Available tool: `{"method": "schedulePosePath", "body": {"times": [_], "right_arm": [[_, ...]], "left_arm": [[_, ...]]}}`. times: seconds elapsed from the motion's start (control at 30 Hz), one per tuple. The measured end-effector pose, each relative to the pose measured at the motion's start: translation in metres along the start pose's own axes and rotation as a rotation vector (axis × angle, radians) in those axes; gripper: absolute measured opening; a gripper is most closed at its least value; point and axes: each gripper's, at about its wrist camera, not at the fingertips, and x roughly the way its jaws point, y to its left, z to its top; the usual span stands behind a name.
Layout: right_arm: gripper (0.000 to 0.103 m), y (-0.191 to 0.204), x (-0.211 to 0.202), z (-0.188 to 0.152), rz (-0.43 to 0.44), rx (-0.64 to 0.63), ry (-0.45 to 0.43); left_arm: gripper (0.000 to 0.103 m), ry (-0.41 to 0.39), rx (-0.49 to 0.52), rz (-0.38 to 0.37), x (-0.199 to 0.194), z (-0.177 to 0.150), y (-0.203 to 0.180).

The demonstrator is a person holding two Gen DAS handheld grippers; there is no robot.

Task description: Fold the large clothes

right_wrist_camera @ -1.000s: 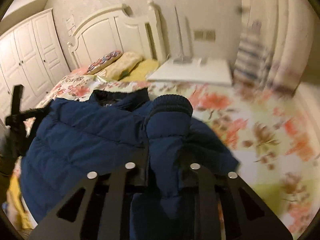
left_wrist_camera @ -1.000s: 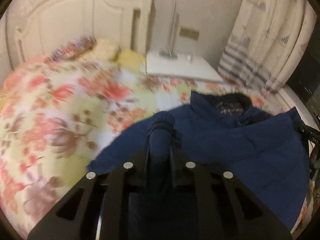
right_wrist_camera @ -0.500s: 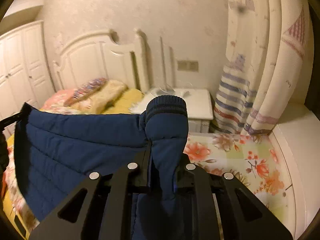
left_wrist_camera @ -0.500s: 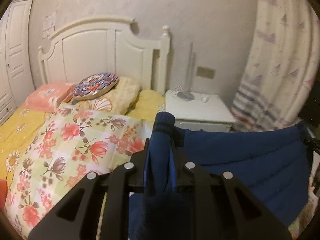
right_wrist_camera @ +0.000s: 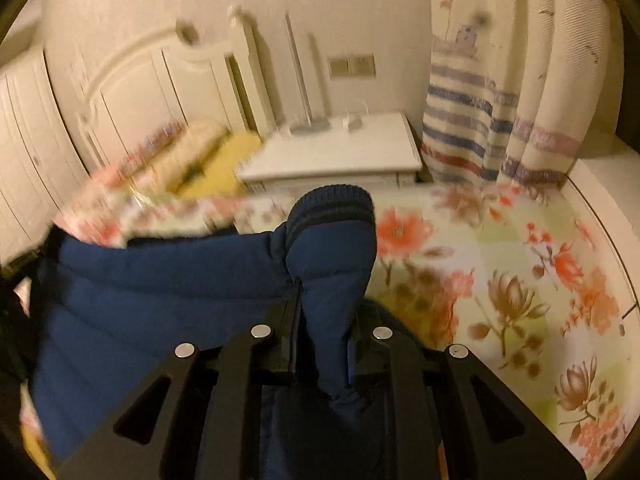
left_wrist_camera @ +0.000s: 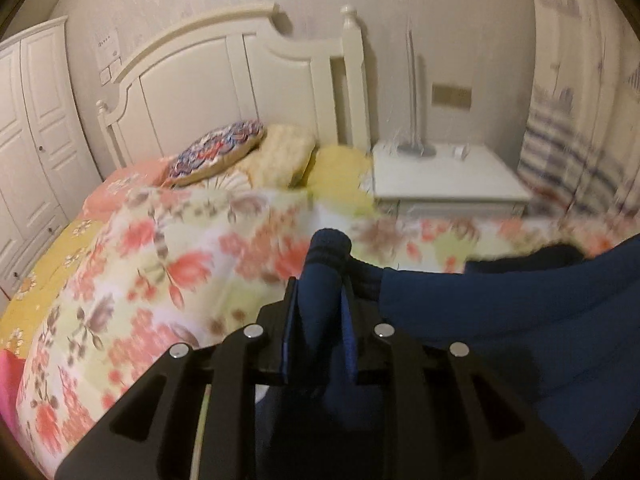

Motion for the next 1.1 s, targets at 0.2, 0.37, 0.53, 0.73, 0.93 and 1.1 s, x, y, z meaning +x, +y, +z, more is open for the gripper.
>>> {"method": "schedulePosePath", "body": {"times": [0.2,0.37,0.53,0.73,0.93,1.1], "right_arm": [[0.019,0.007,0.041,-0.010,-0.113,-0.059,0.118],[0.059,0.002,0.049,-0.023,-0.156,-0.016,0.153],[0.070,0.011,0.003,-0.009,-0.108,-0.015,0.040],[0.087,0.084,-0.020,0.015,-0.030,-0.128,-0.040],[0.087,0.139,0.022,0.014,-0.056,-0.279,0.048],[0.088,0.129,0.086,-0.016,-0.082,-0.298,0.230]], "left_arm": [[0.033,0.112,0.089,0.105,0.047,-0.011,-0.023],[0.064,0.191,0.138,0.194,0.069,-0.026,-0.032],[0.091,-0.050,0.110,0.184,-0.002,-0.010,-0.027],[0.101,-0.061,0.055,-0.005,-0.041,0.021,-0.061],[0.101,0.034,0.169,0.022,-0.010,0.013,-0.118],[0.101,0.176,0.253,0.039,0.040,-0.023,-0.135]]}}
